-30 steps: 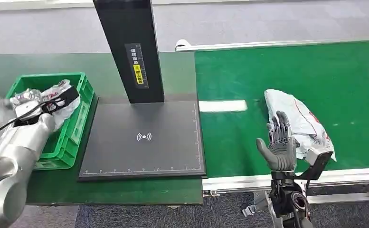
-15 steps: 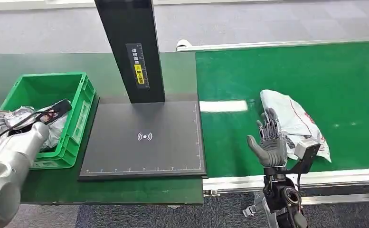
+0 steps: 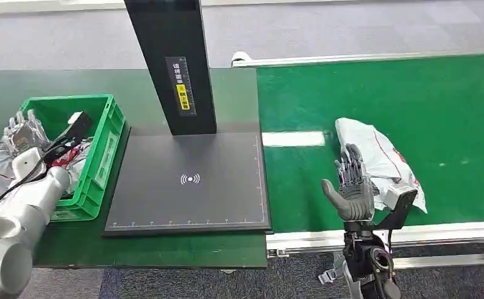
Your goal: Moved the parcel from conveyor to table for the left to box.
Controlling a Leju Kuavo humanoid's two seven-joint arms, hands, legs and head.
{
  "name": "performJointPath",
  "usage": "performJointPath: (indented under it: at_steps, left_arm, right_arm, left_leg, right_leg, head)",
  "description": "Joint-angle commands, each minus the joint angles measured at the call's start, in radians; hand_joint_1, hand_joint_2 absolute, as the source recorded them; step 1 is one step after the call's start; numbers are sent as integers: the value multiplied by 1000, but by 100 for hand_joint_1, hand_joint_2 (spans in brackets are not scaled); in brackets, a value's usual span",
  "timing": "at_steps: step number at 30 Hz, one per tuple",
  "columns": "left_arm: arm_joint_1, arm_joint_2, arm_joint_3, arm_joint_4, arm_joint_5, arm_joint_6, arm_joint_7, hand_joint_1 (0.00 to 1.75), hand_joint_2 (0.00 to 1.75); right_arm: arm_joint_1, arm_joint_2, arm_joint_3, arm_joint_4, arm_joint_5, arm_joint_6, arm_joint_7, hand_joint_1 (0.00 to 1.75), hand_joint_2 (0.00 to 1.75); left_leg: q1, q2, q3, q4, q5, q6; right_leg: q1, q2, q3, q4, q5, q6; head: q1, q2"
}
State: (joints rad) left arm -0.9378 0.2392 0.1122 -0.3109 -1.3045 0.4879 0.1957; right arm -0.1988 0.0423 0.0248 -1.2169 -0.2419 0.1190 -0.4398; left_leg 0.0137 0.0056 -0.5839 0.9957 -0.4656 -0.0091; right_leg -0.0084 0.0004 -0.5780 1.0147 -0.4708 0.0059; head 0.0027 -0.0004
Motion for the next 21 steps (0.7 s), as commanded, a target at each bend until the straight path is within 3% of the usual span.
performJointPath:
  at_steps: [1,6,8,11,20,21]
  left_arm:
    - [64,-136,149,-242,126,210,-391,0,175]
    - [134,-303,485,-539,157,210,-894,0,175]
    - [193,-314,368,-640,327,210,-894,0,175]
    - [230,-313,200,-650,570,210,-894,0,175]
    - [230,-313,200,-650,570,210,-894,0,175]
    - [224,-310,152,-615,643,210,-894,0,175]
  right_arm:
    - [-10,-3,26,25,1,-17,3,0,175]
    - [-18,-29,53,60,36,-41,-26,0,175]
    - [-11,-30,42,63,11,-38,-38,0,175]
    - [4,-28,24,74,-256,217,57,0,175]
    - [4,-28,24,74,-256,217,57,0,175]
    - [11,-38,27,82,-296,265,74,0,175]
  left_leg:
    - [0,-4,0,-1,1,1]
    - [0,-2,-1,0,0,1]
    - [0,-4,0,0,0,1]
    - [-1,-2,2,-3,0,1]
    - [0,-1,0,0,0,1]
    - [0,-1,0,-1,0,1]
  right_leg:
    - [0,-4,2,-2,0,0]
    - [0,-2,1,-1,0,0]
    - [0,-4,2,-2,0,1]
    - [0,-2,4,-4,0,0]
    - [0,-1,1,-1,0,0]
    - [0,-1,1,-2,1,0]
  head:
    - [0,0]
    - [-1,0]
    - [0,0]
    - [0,0]
    - [0,0]
    - [0,0]
